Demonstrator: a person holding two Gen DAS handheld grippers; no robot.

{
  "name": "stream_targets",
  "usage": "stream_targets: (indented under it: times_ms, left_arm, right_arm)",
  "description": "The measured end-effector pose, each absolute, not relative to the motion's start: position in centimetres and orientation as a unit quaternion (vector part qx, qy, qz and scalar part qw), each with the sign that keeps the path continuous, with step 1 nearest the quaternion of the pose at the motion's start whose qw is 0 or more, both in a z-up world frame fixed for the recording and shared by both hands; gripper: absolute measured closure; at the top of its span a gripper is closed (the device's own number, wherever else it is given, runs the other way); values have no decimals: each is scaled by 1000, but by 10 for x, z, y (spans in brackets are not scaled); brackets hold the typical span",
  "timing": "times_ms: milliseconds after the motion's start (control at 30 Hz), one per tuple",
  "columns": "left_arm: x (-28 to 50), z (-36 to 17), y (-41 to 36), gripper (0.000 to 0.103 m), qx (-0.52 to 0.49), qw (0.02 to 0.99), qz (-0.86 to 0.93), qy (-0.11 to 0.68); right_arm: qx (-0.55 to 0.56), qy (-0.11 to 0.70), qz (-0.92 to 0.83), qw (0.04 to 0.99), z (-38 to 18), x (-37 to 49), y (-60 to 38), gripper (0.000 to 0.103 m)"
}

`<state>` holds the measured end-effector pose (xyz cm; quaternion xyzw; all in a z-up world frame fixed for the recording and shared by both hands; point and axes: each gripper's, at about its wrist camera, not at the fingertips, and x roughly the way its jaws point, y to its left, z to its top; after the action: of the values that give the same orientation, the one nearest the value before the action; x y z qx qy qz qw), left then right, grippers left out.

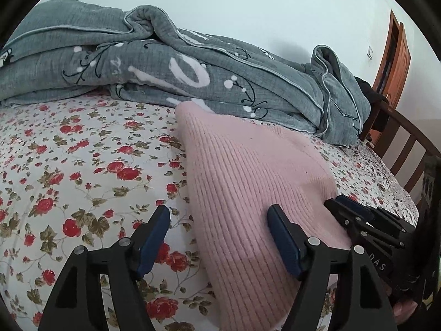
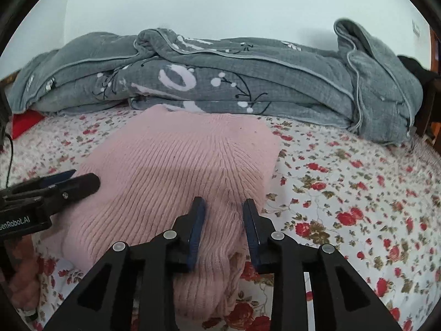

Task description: Fold small clothes

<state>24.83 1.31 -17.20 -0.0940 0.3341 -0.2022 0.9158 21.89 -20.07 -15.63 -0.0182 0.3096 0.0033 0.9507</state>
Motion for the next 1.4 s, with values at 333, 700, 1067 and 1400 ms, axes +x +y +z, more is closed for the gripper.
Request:
stream_targets:
  times_ms: [333, 700, 1067, 1400]
  left_arm:
    - [247, -172, 15, 26, -94, 917, -195, 334]
    - [248, -174, 20, 25, -104, 916, -193, 335]
    - [248, -174, 21, 24, -105, 916, -194, 335]
    - [248, -175, 22, 23, -106, 916, -194, 335]
  right_arm:
    - [-11, 310, 7, 951, -157, 218, -202, 73]
    - [32, 322, -10, 946, -159, 222, -217, 39]
    - [39, 322, -11, 946, -161, 221, -222, 39]
    - [41, 322, -10, 946, -160, 221, -220, 39]
